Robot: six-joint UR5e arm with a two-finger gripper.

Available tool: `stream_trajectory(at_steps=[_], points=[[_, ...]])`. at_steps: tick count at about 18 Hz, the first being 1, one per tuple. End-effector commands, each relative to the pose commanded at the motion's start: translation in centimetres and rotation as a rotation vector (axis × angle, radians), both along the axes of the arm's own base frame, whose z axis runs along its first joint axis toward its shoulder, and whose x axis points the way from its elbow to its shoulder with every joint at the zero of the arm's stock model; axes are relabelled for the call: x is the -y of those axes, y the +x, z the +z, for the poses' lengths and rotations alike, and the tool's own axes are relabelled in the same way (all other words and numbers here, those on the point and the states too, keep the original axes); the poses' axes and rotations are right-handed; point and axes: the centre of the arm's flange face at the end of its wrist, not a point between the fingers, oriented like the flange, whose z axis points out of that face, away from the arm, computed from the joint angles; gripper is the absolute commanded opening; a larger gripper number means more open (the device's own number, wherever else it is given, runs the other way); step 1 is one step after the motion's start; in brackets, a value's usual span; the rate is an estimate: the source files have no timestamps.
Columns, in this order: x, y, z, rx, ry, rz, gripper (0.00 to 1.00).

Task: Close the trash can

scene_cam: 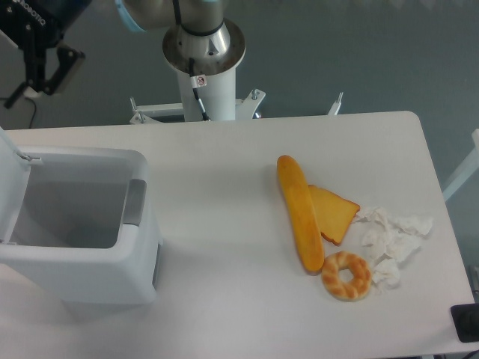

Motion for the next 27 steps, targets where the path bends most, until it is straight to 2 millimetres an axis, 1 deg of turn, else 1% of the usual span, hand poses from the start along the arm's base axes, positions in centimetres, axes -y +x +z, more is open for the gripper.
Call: stream_trajectory(at_steps=[4,9,13,16,18,20,23,27], points=[[0.1,1.2,0.5,-0.004,0.009,-0.019,1.0],[-0.9,3.5,-0.1,0.004,-0.001,-0.069,1.0],[-1.0,4.1,-0.4,0.006,-0.005,-0.082,1.0],[-1.2,5.6,-0.2,0.023,0.009,-0.123,1.0],[-1.2,6.0,0.0,0.053,0.019,-0.145,1.0],[-1.2,6.2,-0.3,0.062,0.016,-0.153,1.0],[-1.4,7.3,-0.4,0.062,0.014,-0.175,1.0],[-2.0,8.1,-0.9,0.069,0.008,-0.195,1.0]])
